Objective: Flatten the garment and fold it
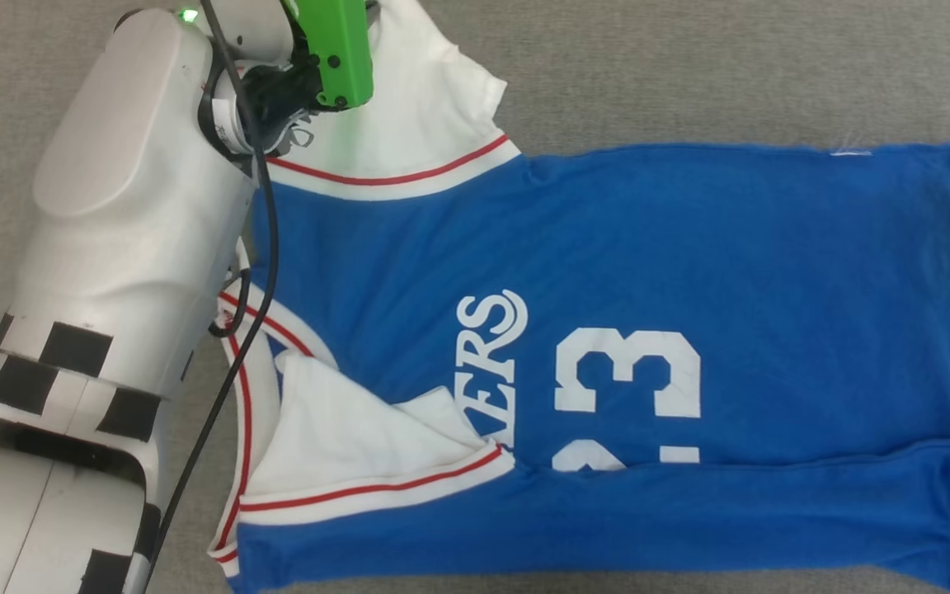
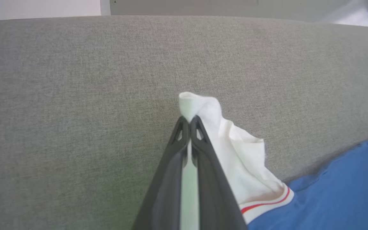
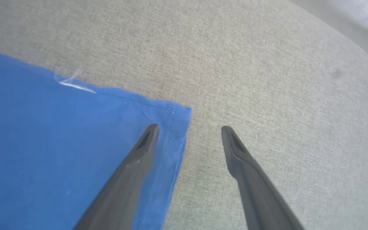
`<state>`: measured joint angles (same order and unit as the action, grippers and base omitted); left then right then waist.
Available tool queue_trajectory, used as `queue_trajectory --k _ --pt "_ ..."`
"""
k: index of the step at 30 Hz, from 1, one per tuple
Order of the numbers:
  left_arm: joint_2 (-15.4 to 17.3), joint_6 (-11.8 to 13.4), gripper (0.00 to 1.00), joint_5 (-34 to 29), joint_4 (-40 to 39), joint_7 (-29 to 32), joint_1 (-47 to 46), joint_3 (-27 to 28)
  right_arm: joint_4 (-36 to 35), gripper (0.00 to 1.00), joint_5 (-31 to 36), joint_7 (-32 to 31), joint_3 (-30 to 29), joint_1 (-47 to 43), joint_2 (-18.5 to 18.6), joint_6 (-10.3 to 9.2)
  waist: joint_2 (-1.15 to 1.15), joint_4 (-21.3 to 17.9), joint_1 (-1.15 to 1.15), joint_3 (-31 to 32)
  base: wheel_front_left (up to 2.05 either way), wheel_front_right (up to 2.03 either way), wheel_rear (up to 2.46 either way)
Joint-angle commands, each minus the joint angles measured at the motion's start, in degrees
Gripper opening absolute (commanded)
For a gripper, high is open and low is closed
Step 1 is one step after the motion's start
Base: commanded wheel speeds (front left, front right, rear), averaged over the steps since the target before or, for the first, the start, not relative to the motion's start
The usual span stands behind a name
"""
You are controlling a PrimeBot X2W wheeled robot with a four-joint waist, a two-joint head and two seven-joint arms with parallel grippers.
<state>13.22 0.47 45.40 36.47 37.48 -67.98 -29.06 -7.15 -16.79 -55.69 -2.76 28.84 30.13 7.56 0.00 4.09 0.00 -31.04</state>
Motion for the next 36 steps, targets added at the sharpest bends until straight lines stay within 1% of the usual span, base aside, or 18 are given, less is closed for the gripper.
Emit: queue_trajectory --k 1,7,10,11,12,16,18,23,27,31,33,36 --pt "0.03 -0.27 0.00 0.58 -0.90 -0.12 1.07 0.05 1.16 1.00 0.77 -1.21 1.12 1.77 0.57 -0.08 0.00 1.17 0.00 -0.44 0.00 0.00 0.00" --pt "0.10 0.02 0.00 0.76 -4.98 -0.06 2.37 -0.34 5.89 1.00 1.20 -6.08 6.31 4.57 2.65 -0.08 0.00 2.63 0.00 -1.26 0.00 0.00 0.00" --pt "0.32 0.09 0.00 0.81 -6.23 -0.21 3.12 -0.47 7.42 1.00 0.04 -8.13 7.19 4.58 2.66 -0.08 0.00 2.87 0.00 -1.23 0.00 0.00 0.00" --pt "0.35 0.12 0.00 0.99 -6.61 -0.40 3.44 -0.35 7.74 0.23 -0.15 -8.44 7.19 4.61 2.56 -0.08 0.00 2.91 0.00 -1.13 0.00 0.00 0.00" --pt "0.45 0.13 0.00 0.97 -6.84 -0.44 3.71 -0.42 7.77 0.00 -0.35 -8.32 7.31 4.64 2.52 -0.08 0.00 2.94 0.00 -1.00 0.00 0.00 0.00" --pt "0.89 -0.35 0.00 1.44 -8.17 -2.39 5.32 0.20 8.16 0.00 -1.15 -5.62 6.60 4.71 1.89 -0.08 0.00 2.66 0.00 0.49 0.00 0.00 0.00" --pt "1.46 -1.00 0.00 1.99 -9.00 -3.64 6.41 0.86 8.48 0.00 -1.42 -3.51 6.07 4.54 1.36 -0.08 0.00 2.35 0.00 2.13 0.00 0.00 0.00" --pt "3.17 -2.67 0.00 3.69 -11.99 -5.72 10.00 2.30 9.73 0.00 -2.03 1.92 5.08 2.87 -0.27 -0.08 0.00 1.63 0.00 7.91 0.00 0.00 0.00" --pt "4.39 -2.75 0.00 5.33 -16.41 -6.33 13.79 3.47 10.49 0.00 -2.76 5.10 4.25 0.33 -1.00 -0.08 0.00 1.66 0.00 12.73 0.00 0.00 0.00" --pt "5.96 -1.46 0.00 6.89 -22.06 -6.35 18.93 4.70 10.82 0.00 -3.67 7.83 2.53 -3.08 -2.19 -0.08 0.00 1.73 0.00 17.05 0.00 0.00 0.00" --pt "6.88 -0.33 0.00 7.92 -25.29 -6.33 22.42 5.59 11.02 0.00 -4.09 8.73 1.41 -5.13 -3.09 -0.08 0.00 1.69 0.00 18.80 0.00 0.00 0.00" --pt "8.82 2.05 0.00 8.88 -30.49 -6.51 28.66 7.03 11.07 0.00 -4.31 9.95 -0.36 -8.64 -4.25 -0.08 0.00 1.73 0.00 21.13 0.00 0.00 0.00"
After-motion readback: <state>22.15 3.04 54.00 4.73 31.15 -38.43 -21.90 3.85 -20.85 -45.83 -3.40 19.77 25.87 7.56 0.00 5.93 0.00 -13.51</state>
